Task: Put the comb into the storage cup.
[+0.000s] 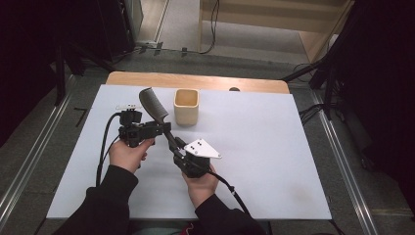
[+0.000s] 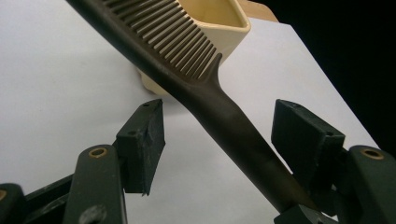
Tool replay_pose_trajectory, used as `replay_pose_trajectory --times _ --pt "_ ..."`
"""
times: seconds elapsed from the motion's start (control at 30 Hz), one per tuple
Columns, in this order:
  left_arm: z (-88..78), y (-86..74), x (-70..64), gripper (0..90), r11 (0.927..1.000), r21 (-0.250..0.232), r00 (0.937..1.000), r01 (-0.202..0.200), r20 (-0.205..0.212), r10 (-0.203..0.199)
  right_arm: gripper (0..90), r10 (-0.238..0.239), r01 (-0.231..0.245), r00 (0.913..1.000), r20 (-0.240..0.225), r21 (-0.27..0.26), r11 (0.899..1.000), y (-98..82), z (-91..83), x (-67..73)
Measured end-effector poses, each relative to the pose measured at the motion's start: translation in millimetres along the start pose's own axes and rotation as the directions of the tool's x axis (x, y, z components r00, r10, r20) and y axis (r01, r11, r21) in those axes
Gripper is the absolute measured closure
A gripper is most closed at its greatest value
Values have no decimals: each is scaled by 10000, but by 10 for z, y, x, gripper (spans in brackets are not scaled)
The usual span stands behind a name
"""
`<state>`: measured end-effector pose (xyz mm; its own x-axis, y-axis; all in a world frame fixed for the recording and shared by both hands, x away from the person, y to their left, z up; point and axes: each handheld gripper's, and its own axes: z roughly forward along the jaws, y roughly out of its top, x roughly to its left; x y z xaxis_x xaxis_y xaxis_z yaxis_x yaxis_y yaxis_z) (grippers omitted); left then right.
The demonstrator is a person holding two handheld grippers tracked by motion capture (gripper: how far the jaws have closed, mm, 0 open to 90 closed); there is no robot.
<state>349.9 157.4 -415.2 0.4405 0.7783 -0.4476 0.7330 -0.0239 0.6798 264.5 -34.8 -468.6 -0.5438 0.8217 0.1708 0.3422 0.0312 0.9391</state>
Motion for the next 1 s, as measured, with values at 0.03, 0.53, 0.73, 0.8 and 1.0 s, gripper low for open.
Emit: replay_pose_trajectory --times 0.03,0.53,0.73,0.8,1.0 --pt "12 -6 -1 367 10000 28 10000 47 -4 -47 704 12 -12 10000 1 -18 10000 0 1 1" --pt "50 -72 -7 551 9964 -172 9959 825 379 -818 704 70 -70 10000 7 -72 9999 -20 25 25" --pt "50 -86 18 583 9926 -202 9912 1199 597 -1185 704 110 -110 9999 31 -49 9999 -30 34 29" --pt "47 -91 29 595 9906 -215 9887 1348 694 -1330 703 99 -98 10000 9 -39 9999 -36 38 30" --pt "22 -108 27 620 9888 -337 9865 1454 813 -1422 702 117 -117 9999 -90 19 9999 -45 49 31"
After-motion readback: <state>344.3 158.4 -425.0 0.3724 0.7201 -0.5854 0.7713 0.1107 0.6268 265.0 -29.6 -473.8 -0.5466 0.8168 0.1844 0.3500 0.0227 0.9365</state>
